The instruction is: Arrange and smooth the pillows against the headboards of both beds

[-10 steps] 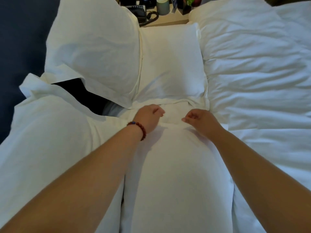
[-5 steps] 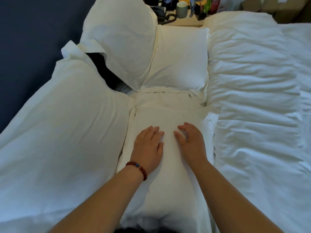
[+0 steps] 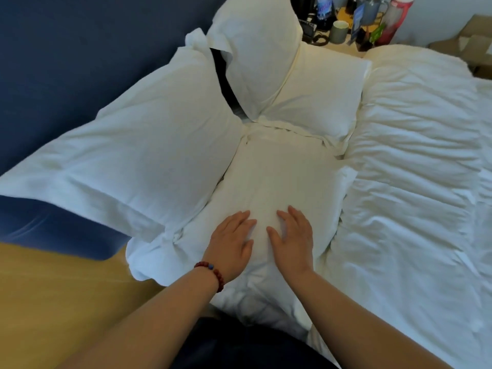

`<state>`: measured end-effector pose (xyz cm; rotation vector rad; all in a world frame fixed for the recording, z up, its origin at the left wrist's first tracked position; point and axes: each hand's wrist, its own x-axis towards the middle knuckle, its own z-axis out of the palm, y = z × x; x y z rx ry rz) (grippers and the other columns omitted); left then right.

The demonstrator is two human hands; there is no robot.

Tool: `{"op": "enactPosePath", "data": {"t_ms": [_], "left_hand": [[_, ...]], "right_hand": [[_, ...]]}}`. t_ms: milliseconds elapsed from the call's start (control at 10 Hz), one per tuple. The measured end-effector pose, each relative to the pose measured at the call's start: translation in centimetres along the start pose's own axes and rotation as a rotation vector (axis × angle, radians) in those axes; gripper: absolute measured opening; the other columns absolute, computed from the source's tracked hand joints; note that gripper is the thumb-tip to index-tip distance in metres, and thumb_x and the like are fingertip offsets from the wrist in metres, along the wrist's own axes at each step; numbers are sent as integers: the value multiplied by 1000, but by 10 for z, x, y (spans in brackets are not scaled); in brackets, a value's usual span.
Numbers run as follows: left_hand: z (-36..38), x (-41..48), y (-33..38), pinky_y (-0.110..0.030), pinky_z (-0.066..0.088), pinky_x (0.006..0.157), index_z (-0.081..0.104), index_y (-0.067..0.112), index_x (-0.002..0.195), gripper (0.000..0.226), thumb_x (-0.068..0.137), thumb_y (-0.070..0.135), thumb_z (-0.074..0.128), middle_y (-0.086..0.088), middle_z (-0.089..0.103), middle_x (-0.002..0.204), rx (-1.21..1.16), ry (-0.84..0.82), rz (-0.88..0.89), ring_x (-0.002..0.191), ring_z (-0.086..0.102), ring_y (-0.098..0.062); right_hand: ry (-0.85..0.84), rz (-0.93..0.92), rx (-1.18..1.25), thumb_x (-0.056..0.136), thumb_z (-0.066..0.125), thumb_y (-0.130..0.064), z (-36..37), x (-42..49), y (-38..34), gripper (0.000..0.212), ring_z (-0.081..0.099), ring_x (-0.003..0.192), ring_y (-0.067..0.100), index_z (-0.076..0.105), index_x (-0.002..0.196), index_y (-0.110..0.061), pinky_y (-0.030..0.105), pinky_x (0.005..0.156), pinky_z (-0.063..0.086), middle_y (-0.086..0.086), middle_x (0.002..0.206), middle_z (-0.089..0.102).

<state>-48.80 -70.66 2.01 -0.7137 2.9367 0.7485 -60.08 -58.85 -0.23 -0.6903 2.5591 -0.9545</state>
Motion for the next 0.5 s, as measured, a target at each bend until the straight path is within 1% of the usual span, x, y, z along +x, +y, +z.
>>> {"op": "enactPosePath", "data": {"t_ms": [100,200,300,400,500], "left_hand": [[4,-34,-10,-22,10,116,42,20,146,57,94,43,32,2,29,157,-45,-1,-64,145,25,-17],[13,-75,-17,-18,12,111,37,25,147,49,100,33,47,7,25,158,-135,3,-172,143,23,-14],[21,-115,-22,-19,17,111,38,24,146,47,101,31,46,4,34,153,-243,25,-311,140,29,-16],[28,-164,-23,-21,22,111,41,24,144,44,101,31,46,4,37,150,-356,47,-421,137,32,-15],[38,-213,-27,-27,28,113,43,25,142,42,100,32,46,5,39,148,-419,93,-496,136,35,-14]], "right_hand": [[-47,-63,-62,95,56,-38,10,-26,-2,49,18,147,18,46,142,-24,34,122,12,-2,158,29],[-80,-79,-76,95,57,-37,21,-52,-7,50,20,146,18,45,142,-25,34,121,15,-3,158,27],[-101,-86,-62,95,57,-35,34,-75,-11,49,21,145,19,46,142,-25,35,120,18,-3,159,25],[-134,-124,-62,96,57,-33,48,-106,-12,48,21,145,20,47,142,-23,35,120,19,-1,158,27],[-166,-76,14,95,60,-31,66,-138,-8,47,31,141,22,51,139,-16,33,118,23,5,152,39]]}}
